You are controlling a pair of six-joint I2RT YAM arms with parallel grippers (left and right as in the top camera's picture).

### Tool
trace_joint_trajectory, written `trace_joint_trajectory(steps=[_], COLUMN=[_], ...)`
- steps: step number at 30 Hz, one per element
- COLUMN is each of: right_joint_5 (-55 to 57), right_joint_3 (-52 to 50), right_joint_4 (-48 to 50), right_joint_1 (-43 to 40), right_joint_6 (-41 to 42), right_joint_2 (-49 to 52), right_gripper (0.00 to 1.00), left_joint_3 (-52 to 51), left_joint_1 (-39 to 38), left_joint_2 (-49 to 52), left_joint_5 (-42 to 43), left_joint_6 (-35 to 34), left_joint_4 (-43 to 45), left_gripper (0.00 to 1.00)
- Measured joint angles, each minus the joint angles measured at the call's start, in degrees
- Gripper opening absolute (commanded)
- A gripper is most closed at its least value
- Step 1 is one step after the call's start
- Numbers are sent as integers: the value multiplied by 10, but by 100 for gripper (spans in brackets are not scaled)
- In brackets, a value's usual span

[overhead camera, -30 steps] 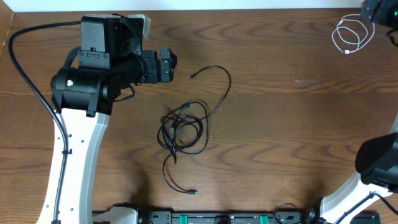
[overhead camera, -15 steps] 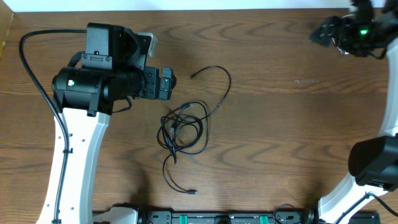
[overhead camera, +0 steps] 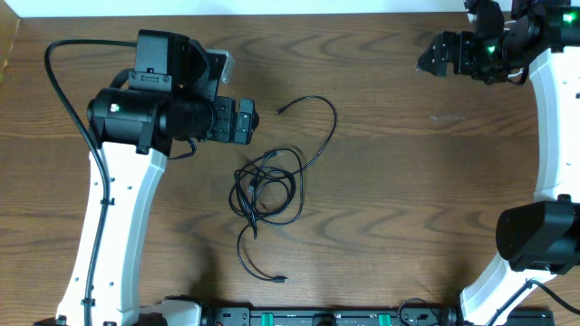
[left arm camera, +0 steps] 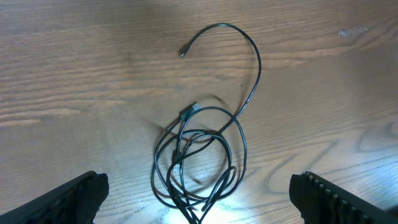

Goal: Untangle cables

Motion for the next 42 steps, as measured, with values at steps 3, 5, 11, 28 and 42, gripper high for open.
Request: trace_joint_trajectory(steps=[3, 5, 11, 28, 42], right_joint_5=[8, 12, 19, 29, 29], right_joint_3=[0, 0, 0, 0, -10], right_joint_4=[0, -1, -1, -8, -6], right_joint_1=[0, 0, 0, 0, 0], right_joint_6=[0, 0, 0, 0, 0], right_joint_2=[0, 0, 0, 0, 0], right_gripper=[98, 98, 98, 98, 98], left_joint_3=[0, 0, 0, 0, 0], left_joint_1=[0, 0, 0, 0, 0], left_joint_2=[3, 4, 4, 4, 7], left_joint_5=[0, 0, 0, 0, 0], left_joint_6=[0, 0, 0, 0, 0], left_joint_4=[0, 0, 0, 0, 0], left_gripper=[98, 98, 98, 98, 98])
